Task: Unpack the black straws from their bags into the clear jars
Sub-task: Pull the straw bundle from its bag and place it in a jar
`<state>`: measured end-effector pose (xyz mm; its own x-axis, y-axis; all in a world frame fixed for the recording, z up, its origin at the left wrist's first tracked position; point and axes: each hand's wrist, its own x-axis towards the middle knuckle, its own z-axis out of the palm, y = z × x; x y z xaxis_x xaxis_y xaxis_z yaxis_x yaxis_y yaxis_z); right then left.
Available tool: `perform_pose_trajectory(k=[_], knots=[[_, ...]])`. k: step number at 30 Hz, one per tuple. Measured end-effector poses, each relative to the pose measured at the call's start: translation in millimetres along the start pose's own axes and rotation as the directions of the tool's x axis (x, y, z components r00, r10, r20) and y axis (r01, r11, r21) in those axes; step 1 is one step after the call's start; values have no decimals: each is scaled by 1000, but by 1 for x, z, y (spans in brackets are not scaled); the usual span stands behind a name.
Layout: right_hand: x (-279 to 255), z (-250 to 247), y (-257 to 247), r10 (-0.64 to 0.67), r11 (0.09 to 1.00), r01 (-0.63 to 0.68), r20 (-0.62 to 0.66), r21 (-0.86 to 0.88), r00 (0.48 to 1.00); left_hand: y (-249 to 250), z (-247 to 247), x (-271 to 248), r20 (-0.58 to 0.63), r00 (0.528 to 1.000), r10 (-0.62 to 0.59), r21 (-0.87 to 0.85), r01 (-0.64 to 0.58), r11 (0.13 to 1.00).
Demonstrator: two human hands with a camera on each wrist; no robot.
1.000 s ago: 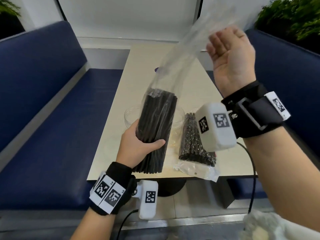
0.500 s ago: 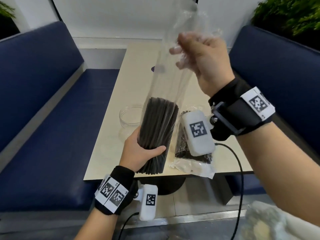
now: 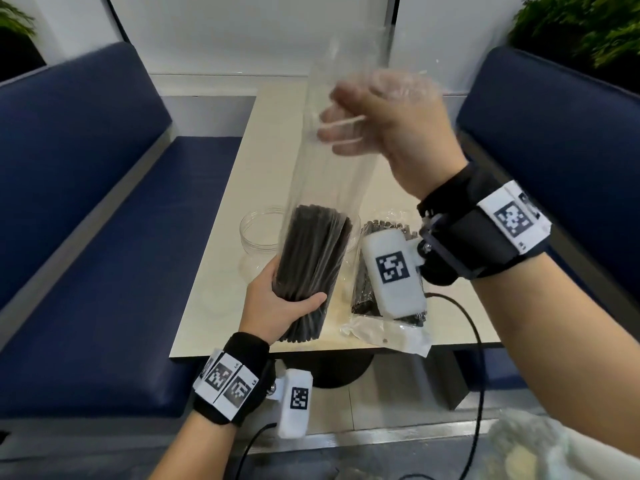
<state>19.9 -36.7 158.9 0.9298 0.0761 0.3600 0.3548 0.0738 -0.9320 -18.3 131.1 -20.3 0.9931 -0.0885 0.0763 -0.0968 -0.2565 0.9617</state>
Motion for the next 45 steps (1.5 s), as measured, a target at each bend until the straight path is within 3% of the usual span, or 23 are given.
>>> perform_pose_trajectory(k=[3,5,8,10,13,18,23,26,29,31,34,37,42,45], knots=[[1,-3,-6,-78,978,98,-114,186,990,-1,-3,4,-23,999,34,14,-34,999],[-1,-2,3,-54,969,87,-145,232,988,-4,-4,6,-49,998,32,-3,-32,999],[-12,2,38,94,994,-93,-15,60,995,-10,-4,8,-94,996,7,-57,-12,998],[-26,7,65,236,966,-219,118,-139,965,-11,-1,9,-93,996,-2,-74,-5,997],[-45,18,93,317,916,-249,183,-316,931,-17,4,11,-87,996,-15,-72,9,997],[-57,35,125,294,941,-283,33,-185,955,-35,9,12,-88,991,-100,-41,97,994],[-65,42,148,366,926,-358,55,-119,929,-53,10,7,-72,983,-168,-44,166,985],[-65,40,151,384,919,-376,48,-120,922,-55,1,8,-4,974,-224,69,224,972],[-62,36,154,383,920,-379,28,-99,923,-46,-23,9,124,971,-206,217,176,960],[-62,33,156,377,923,-373,36,-91,925,-33,-43,8,153,978,-144,128,125,984],[-62,33,159,348,934,-339,71,-114,935,0,-54,7,124,991,42,-42,-37,998],[-66,39,166,319,931,-282,138,-233,938,24,-36,12,76,987,139,-52,-136,989],[-75,34,183,328,876,-224,188,-428,926,12,-7,23,-146,989,11,-97,-26,995],[-72,21,176,444,815,-261,268,-517,855,-4,-4,26,-147,989,-20,-91,6,996]])
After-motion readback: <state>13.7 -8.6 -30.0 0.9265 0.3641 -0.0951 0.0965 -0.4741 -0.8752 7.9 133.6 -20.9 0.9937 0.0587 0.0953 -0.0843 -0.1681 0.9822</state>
